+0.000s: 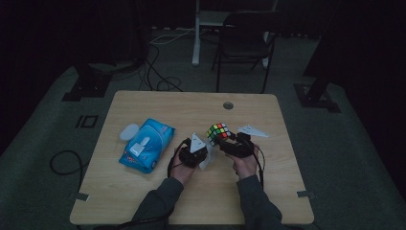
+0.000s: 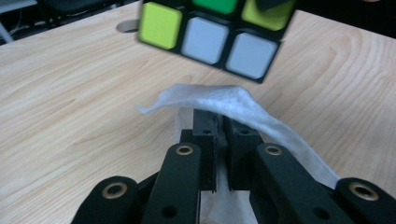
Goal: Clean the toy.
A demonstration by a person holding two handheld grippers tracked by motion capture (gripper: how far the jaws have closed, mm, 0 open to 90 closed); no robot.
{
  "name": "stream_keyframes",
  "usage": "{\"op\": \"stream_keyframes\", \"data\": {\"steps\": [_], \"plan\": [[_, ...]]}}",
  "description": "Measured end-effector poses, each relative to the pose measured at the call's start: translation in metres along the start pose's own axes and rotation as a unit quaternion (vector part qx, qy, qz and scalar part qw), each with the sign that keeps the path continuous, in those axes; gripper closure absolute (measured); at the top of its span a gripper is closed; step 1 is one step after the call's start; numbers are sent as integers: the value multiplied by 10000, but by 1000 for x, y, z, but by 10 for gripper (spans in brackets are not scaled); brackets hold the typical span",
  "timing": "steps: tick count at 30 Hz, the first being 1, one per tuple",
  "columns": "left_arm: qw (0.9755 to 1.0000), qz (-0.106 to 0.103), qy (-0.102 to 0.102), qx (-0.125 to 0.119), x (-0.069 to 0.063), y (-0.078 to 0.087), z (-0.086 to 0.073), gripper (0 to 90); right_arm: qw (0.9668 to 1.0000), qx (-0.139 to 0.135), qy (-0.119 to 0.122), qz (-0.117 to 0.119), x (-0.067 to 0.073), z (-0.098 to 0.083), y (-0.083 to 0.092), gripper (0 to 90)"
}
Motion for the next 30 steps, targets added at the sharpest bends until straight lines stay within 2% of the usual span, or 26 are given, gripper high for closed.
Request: {"op": "stream_keyframes", "data": {"steps": [18, 24, 30], "plan": [[9990, 400, 135, 164, 26, 13, -14, 854, 9993, 215, 186, -225, -10, -6, 1, 344], [9983, 509, 160, 214, 34, 18, -19, 854, 9978, 320, 403, -407, -11, -8, 1, 344], [9976, 594, 235, 258, 40, 21, -24, 853, 9967, 397, 506, -504, -12, -11, 1, 344]]}}
Point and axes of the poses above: each handheld gripper's, and its own axes: y roughly backward along the jaws, z roughly out of its top, x roughly to its left, the point moved 2 cm from there along -y, roughly forward along the jaws
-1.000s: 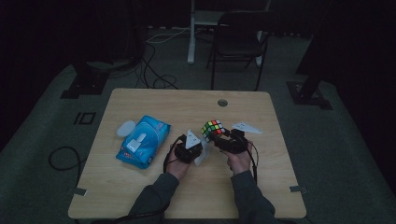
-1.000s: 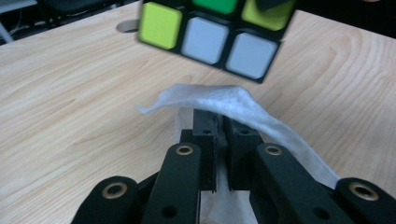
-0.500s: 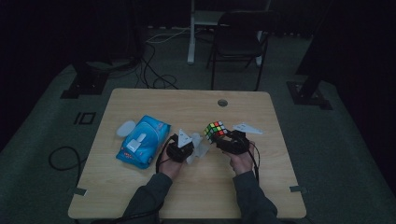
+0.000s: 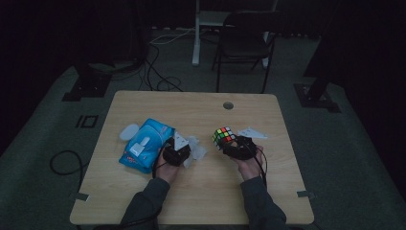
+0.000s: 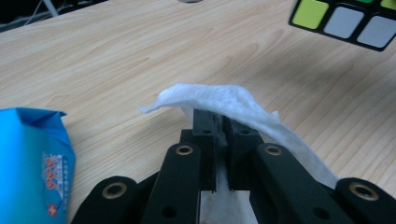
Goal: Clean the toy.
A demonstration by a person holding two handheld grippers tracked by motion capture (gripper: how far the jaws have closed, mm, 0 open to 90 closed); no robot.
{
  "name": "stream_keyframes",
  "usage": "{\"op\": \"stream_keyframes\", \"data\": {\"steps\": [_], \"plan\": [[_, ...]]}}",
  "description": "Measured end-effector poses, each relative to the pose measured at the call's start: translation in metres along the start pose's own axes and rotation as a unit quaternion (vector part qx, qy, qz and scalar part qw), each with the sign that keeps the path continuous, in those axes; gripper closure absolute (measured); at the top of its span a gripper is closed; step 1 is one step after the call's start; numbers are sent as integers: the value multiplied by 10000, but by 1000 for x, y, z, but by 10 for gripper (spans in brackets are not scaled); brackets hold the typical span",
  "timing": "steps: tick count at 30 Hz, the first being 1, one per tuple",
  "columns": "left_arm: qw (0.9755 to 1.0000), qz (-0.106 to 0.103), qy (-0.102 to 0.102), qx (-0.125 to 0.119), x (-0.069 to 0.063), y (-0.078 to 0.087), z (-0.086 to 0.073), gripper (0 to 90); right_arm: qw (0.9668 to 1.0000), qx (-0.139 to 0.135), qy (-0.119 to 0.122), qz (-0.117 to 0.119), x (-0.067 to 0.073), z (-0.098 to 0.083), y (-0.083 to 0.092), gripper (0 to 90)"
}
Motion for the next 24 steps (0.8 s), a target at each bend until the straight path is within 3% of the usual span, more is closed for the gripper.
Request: {"op": "stream_keyframes", "data": {"steps": [16, 24], "plan": [[9998, 114, 147, 118, 9, 0, -6, 850, 9984, 338, 283, -345, -9, -14, -2, 344], [9995, 185, 187, 168, 12, -1, -9, 845, 9973, 455, 284, -494, -16, -21, -4, 343]]}}
Point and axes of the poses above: each handheld gripper's, and its own axes: y roughly backward along the jaws, z roughly out of its top, x roughly to its left, the point moved 2 cm from there along -y, roughly forward along the jaws
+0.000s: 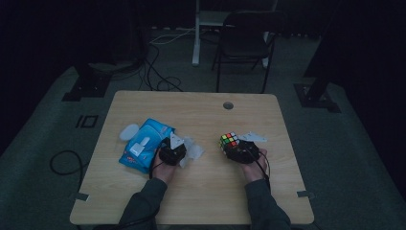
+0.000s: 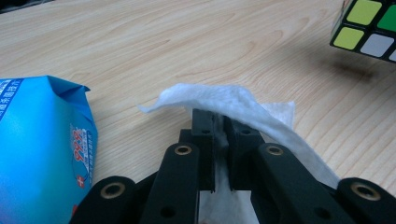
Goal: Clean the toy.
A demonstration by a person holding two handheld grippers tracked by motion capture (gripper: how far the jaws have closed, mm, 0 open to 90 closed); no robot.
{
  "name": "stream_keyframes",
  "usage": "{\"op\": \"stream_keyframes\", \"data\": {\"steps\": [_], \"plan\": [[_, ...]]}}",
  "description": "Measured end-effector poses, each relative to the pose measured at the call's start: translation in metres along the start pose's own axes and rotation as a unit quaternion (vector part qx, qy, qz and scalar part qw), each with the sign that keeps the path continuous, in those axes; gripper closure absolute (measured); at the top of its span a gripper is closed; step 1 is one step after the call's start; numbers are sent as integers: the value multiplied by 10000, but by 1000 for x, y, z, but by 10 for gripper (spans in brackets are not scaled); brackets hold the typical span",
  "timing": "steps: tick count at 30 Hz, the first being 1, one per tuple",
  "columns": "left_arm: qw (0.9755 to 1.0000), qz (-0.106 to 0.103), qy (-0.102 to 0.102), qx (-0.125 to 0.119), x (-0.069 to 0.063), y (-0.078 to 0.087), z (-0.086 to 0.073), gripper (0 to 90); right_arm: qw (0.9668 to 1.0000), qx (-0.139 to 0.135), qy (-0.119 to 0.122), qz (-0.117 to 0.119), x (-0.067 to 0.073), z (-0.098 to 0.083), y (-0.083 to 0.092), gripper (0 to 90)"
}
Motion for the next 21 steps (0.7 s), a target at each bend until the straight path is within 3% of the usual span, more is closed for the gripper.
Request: {"op": "stream_keyframes", "data": {"steps": [11, 21], "plan": [[9999, 78, 8, 109, 1, -2, -4, 843, 9996, 122, 52, -241, -7, -13, -2, 343], [9996, 157, 93, 202, 5, -4, -8, 841, 9993, 152, 168, -304, -8, -18, -7, 343]]}}
Point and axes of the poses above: each handheld gripper's, and its own axes: y roughly backward along the jaws, z roughly out of its top, x roughly to its left, the point moved 2 cm from there along -y, roughly forward along the jaws
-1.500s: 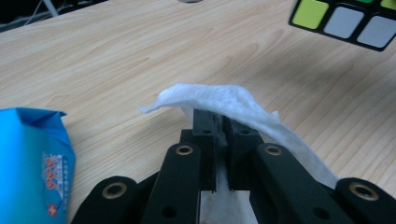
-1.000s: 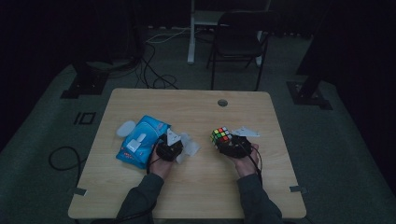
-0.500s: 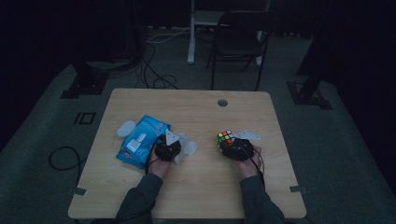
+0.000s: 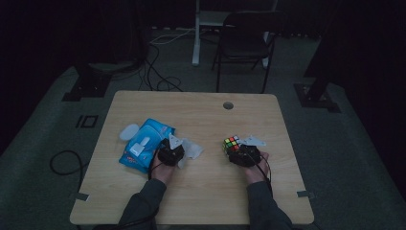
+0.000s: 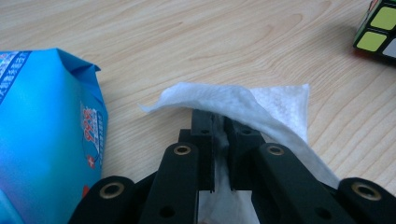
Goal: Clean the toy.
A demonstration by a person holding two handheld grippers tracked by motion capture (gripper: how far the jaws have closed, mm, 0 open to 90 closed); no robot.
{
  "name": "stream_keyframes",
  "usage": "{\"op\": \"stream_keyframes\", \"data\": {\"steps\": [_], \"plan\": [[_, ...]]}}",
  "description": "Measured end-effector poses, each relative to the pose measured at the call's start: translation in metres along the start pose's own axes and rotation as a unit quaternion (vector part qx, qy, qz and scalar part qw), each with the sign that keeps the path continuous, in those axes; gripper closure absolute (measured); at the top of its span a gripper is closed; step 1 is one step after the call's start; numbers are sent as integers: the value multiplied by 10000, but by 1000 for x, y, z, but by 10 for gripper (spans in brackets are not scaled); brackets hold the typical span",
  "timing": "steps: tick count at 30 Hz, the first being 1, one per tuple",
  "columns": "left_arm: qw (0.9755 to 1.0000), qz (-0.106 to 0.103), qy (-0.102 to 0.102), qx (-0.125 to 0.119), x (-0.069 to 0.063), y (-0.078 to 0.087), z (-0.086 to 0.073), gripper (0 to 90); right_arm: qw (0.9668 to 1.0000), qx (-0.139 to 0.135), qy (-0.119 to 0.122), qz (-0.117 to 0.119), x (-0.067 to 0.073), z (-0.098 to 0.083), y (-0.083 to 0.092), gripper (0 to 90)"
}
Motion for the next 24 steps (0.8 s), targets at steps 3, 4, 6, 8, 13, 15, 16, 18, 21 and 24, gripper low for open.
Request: {"op": "stream_keyframes", "data": {"steps": [3, 4, 6, 8, 13, 15, 16, 18, 21, 24], "plan": [[10000, 16, 11, 12, 1, 0, -1, 841, 10000, 28, -32, -11, -1, -2, -2, 343], [10000, 22, 16, 11, 1, 0, -1, 841, 10000, 37, -41, -13, -2, -2, -2, 343], [10000, 27, 19, 13, 2, 0, -1, 841, 10000, 41, -55, -11, -2, -3, -2, 343], [10000, 49, 56, 39, 4, 0, -2, 840, 10000, 45, -58, -28, -3, -4, -3, 343], [9999, 68, 71, 80, 5, 0, -4, 834, 10000, 46, -39, -28, -3, -4, -4, 343], [9999, 74, 83, 82, 6, 0, -4, 832, 10000, 50, -26, -25, -3, -5, -4, 343], [9999, 68, 80, 88, 6, 0, -5, 830, 10000, 53, 0, -28, -3, -5, -4, 342], [9999, 67, 77, 98, 6, 0, -5, 825, 10000, 55, 43, -32, -2, -5, -4, 342], [9999, 58, 81, 103, 6, 0, -5, 814, 9999, 51, 89, -30, -2, -6, -4, 341], [9999, 56, 96, 91, 6, 0, -6, 780, 9999, 65, 150, -39, -2, -6, -4, 338]]}}
Point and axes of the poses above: each handheld gripper's, and its own axes: y roughly backward along the jaws, z roughly out of its top, x roughly to its left, the point moved 2 cm from there along -y, roughly forward along the jaws
